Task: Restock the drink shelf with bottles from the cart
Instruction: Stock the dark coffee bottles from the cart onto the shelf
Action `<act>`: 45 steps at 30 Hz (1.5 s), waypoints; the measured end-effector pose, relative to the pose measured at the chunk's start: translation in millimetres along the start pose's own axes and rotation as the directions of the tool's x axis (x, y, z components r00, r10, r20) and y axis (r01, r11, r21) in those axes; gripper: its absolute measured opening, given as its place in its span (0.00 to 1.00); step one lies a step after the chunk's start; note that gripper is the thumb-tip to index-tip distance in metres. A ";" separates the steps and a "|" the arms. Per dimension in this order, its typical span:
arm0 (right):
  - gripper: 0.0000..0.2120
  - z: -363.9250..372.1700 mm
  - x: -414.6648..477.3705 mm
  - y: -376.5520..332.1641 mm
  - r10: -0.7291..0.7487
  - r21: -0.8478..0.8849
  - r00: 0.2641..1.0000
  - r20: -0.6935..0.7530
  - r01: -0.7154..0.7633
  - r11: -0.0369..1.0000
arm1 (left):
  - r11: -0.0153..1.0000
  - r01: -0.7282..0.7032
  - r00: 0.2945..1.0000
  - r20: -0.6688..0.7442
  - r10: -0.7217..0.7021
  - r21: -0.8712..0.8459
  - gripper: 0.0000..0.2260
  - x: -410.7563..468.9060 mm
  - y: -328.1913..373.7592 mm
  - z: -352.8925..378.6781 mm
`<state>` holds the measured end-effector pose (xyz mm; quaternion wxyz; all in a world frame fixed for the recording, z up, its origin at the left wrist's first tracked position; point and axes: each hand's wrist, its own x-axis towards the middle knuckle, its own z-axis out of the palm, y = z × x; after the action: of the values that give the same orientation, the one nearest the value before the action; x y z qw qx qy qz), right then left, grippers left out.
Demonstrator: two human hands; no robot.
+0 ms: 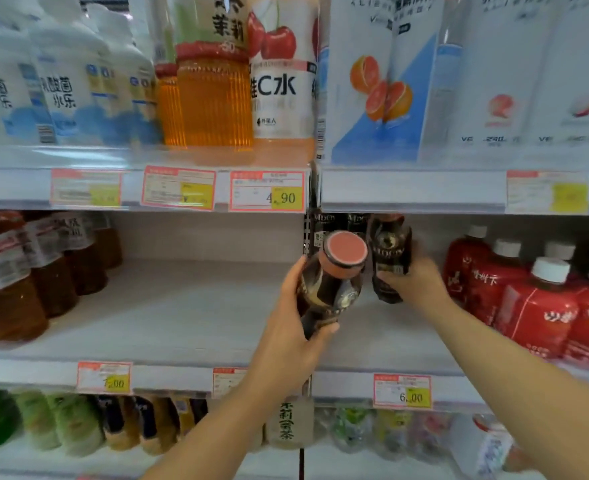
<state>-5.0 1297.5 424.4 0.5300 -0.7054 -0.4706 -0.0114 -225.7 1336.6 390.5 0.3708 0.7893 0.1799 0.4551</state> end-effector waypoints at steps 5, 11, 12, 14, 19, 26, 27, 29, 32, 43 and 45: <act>0.26 14.4 49.4 30.0 0.143 0.058 0.988 -0.052 -0.140 0.988 | 0.996 0.075 0.997 0.011 -0.075 -0.036 0.42 20.1 -6.4 7.3; 0.30 29.5 81.5 53.6 0.183 0.039 0.979 -0.094 -0.180 0.983 | 0.984 0.171 0.982 0.086 -0.166 -0.054 0.41 43.3 -15.2 -1.2; 0.30 31.6 86.1 57.7 0.180 0.031 0.978 -0.101 -0.178 0.984 | 0.982 0.184 0.979 0.100 -0.179 -0.044 0.40 45.9 -16.1 -1.7; 0.29 35.2 91.2 61.4 0.180 0.014 0.978 -0.103 -0.180 0.984 | 0.978 0.210 0.969 0.135 -0.207 -0.010 0.41 49.5 -16.2 -1.2; 0.29 41.8 94.4 67.9 0.199 -0.003 0.977 -0.070 -0.200 0.980 | 0.967 0.256 0.955 0.152 -0.255 0.008 0.35 51.3 -22.7 2.0; 0.30 28.4 80.9 50.5 0.302 -0.126 0.949 0.094 -0.290 0.949 | 0.943 0.320 0.942 0.074 -0.327 0.095 0.27 63.2 -29.6 3.5; 0.30 21.3 72.5 41.8 0.309 -0.174 0.941 0.135 -0.285 0.943 | 0.940 0.321 0.942 0.064 -0.330 0.118 0.27 67.3 -30.6 4.0; 0.28 5.8 52.7 27.4 0.263 -0.314 0.922 0.284 -0.170 0.934 | 0.935 0.332 0.939 0.053 -0.341 0.128 0.27 77.7 -33.3 6.6; 0.33 -11.8 11.6 17.3 0.343 -0.504 0.781 0.522 -0.041 0.863 | 0.929 0.362 0.931 0.017 -0.364 0.077 0.27 92.9 -38.4 15.8; 0.31 -25.4 -27.3 21.7 0.346 -0.641 0.750 0.563 0.132 0.756 | 0.924 0.369 0.928 -0.092 -0.360 0.101 0.23 132.4 -65.2 34.9; 0.31 -25.6 -27.7 22.1 0.353 -0.647 0.753 0.555 0.124 0.753 | 0.920 0.377 0.926 -0.082 -0.369 0.109 0.23 134.2 -67.1 35.5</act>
<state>6.9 1260.2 405.0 0.0559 -0.8318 -0.5420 0.1058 -121.9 1449.3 407.7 0.3958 0.7481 0.3655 0.3875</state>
